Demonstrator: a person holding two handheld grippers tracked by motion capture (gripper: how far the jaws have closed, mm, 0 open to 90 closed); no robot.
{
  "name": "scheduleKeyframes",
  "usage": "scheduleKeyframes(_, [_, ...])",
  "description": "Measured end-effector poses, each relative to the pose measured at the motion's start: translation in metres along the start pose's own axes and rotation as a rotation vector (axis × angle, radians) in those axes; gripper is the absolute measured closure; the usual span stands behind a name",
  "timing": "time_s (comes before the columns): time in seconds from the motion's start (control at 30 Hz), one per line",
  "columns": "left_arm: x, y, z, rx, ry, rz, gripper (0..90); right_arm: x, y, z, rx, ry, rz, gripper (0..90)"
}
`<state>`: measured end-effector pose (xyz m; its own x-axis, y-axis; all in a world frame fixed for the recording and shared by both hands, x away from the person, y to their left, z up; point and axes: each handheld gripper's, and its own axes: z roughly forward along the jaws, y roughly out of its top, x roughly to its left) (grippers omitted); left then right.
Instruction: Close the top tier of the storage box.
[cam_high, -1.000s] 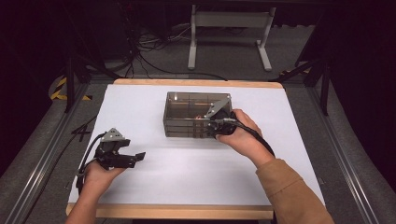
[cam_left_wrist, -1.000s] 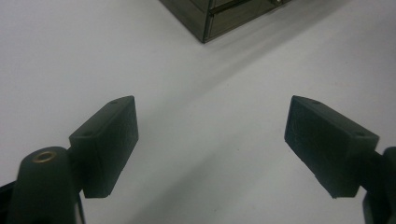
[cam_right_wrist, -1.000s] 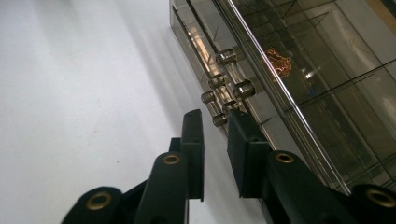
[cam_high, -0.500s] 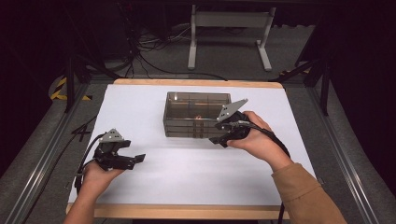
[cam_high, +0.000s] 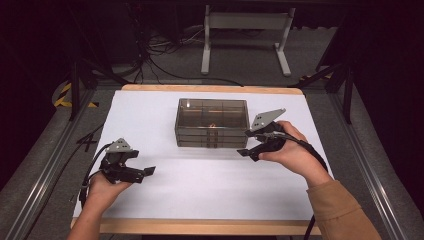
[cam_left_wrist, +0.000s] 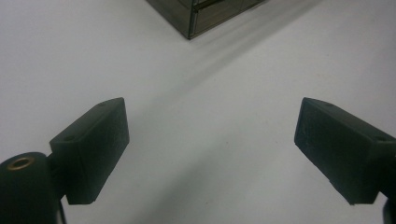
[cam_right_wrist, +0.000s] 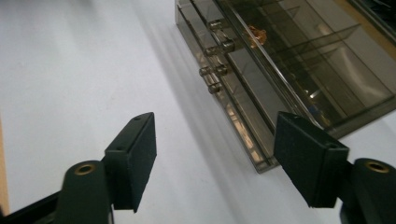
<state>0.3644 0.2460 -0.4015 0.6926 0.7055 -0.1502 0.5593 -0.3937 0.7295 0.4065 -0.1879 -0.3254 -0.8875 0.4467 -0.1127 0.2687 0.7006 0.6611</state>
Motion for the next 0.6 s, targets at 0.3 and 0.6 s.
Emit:
scheduleKeyframes(0.3, [0.005, -0.002, -0.001, -0.008, 0.016, -0.022, 6.6, -0.010, -0.025, -0.017, -0.031, -0.056, 0.076, 26.5])
scheduleKeyframes(0.6, [0.008, -0.004, 0.000, -0.003, 0.029, -0.034, 6.0, -0.015, -0.052, -0.022, -0.047, -0.103, 0.134, 25.6])
